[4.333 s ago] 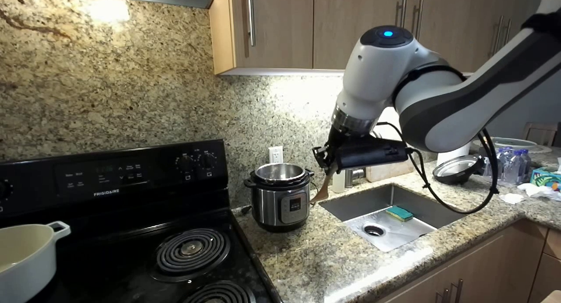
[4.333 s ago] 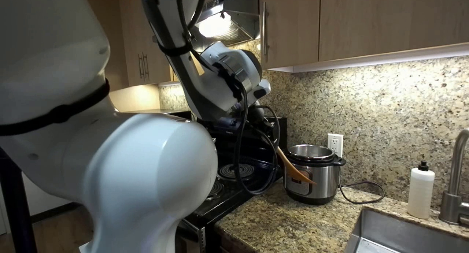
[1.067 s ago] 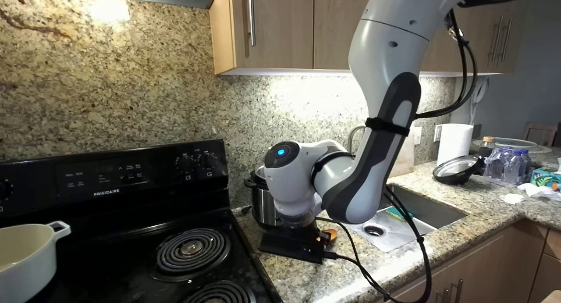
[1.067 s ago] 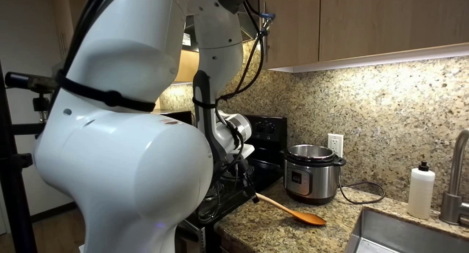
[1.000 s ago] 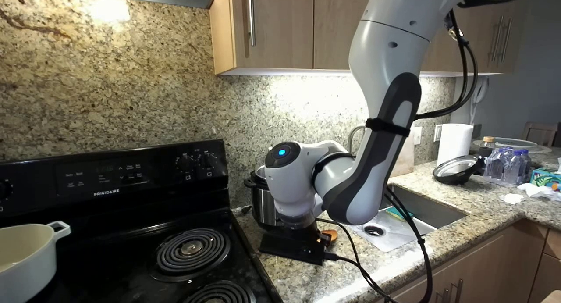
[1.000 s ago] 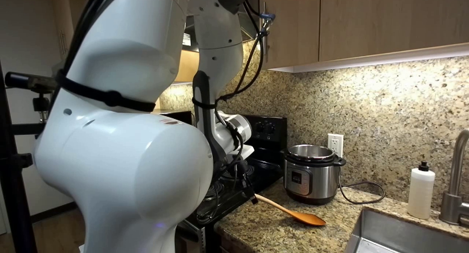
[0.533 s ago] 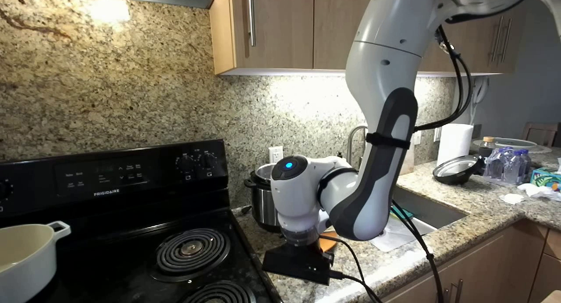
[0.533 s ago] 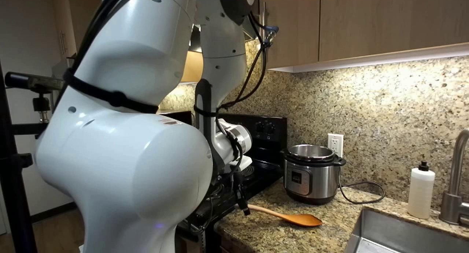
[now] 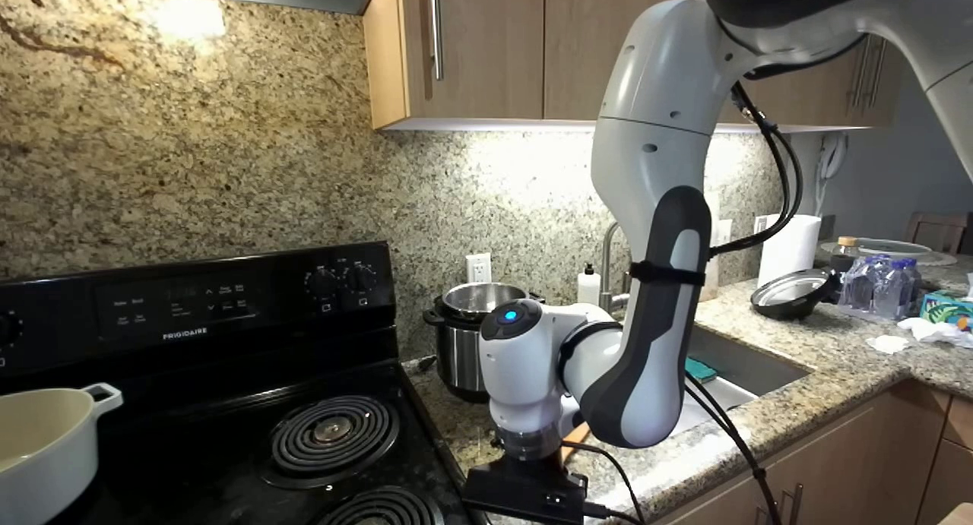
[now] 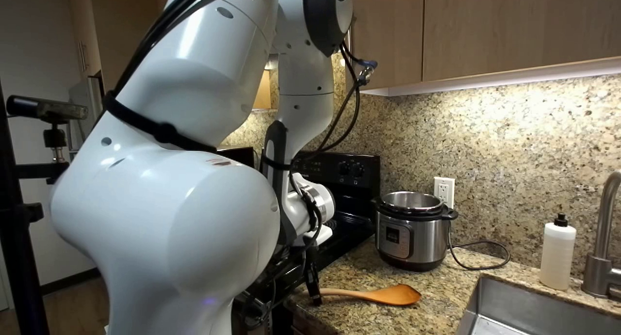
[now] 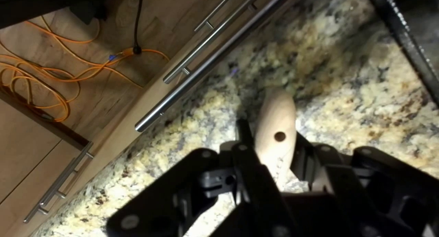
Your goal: Remove the cooking stick from the rice cooker and put it on the counter
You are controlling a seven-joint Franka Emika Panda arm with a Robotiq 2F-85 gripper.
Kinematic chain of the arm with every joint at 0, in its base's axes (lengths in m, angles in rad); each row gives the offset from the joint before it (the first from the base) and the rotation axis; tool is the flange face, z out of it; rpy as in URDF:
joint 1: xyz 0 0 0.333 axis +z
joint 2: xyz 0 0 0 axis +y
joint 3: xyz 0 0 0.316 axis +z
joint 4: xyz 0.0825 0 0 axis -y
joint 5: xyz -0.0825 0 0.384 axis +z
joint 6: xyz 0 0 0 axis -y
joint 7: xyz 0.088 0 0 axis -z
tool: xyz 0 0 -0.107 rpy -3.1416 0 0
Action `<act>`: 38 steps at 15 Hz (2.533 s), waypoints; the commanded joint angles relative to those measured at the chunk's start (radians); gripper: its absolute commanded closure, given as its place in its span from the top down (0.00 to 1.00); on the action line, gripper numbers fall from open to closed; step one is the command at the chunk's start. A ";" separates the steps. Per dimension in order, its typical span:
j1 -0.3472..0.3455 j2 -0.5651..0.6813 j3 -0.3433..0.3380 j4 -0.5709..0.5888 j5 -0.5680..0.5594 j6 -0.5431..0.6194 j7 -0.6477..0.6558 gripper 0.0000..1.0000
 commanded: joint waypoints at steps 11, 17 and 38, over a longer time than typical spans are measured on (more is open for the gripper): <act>-0.050 -0.043 0.059 -0.032 0.055 0.013 -0.048 0.80; -0.024 -0.261 0.052 -0.091 -0.055 -0.006 -0.007 1.00; 0.044 -0.492 -0.234 -0.335 -0.050 0.434 -0.991 1.00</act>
